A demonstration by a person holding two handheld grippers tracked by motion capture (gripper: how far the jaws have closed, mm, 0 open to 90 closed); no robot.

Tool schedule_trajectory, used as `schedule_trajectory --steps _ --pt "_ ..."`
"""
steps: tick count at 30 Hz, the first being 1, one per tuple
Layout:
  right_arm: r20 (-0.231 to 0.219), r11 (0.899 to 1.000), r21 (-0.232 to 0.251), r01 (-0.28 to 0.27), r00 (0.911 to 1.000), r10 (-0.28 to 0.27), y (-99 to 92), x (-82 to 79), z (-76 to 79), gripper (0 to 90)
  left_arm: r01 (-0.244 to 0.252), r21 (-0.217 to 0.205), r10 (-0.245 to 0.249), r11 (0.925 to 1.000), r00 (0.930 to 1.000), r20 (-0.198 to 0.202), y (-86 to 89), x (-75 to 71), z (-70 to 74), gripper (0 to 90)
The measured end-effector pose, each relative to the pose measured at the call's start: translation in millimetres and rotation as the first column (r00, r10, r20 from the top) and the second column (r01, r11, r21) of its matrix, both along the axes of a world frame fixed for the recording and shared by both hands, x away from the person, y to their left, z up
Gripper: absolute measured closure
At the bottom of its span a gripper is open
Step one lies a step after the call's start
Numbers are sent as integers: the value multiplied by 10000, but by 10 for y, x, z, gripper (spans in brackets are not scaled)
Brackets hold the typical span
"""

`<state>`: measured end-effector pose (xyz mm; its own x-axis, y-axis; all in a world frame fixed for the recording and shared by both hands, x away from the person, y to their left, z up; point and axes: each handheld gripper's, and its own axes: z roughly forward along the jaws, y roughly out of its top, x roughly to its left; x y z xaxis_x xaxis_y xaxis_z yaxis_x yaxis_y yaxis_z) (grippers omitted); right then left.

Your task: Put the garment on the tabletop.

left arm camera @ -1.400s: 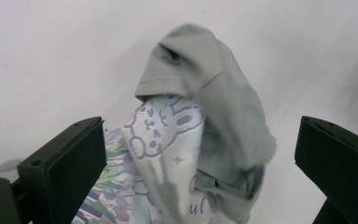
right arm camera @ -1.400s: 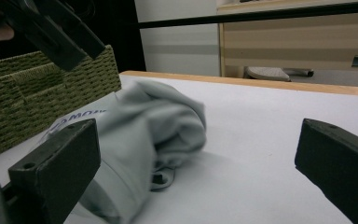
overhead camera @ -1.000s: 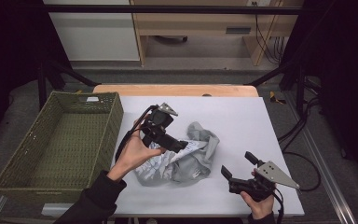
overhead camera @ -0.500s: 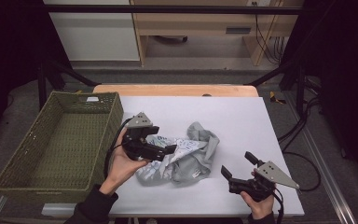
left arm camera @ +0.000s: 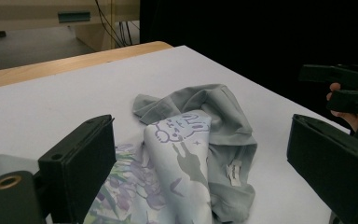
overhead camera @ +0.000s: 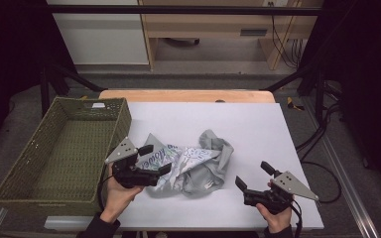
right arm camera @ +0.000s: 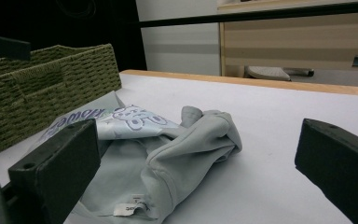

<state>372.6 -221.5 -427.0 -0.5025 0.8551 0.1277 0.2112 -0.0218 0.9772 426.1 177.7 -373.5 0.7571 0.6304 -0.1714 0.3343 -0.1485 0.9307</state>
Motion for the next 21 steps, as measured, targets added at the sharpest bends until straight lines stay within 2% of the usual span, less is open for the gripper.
schedule_trajectory --steps 2,4,6,14,18,20,21 --pt "-8 10000 -3 42 10000 -42 1 3 -1 3 -229 49 229 9997 9997 31 47 -47 -26 67" --pt "2 10000 -14 13 10000 -13 -3 2 -3 3 -313 -104 313 9995 9995 -25 104 -102 -72 67" --pt "-3 10000 -37 29 10000 -29 -3 1 -4 3 -588 -93 590 9982 9981 170 159 -179 -120 64" --pt "29 10000 -48 -12 10000 12 -12 -16 0 3 -748 -195 751 9970 9971 128 311 -316 -190 58" --pt "12 10000 -35 -73 10000 73 -12 -28 4 3 -908 -166 907 9957 9959 -50 365 -342 -243 56" --pt "73 10000 -35 -88 9999 88 -13 -28 5 2 -962 -63 963 9953 9953 83 381 -357 -258 62" --pt "60 9999 16 -118 9999 118 -16 -32 7 3 -1015 50 1014 9948 9948 13 387 -355 -265 59"
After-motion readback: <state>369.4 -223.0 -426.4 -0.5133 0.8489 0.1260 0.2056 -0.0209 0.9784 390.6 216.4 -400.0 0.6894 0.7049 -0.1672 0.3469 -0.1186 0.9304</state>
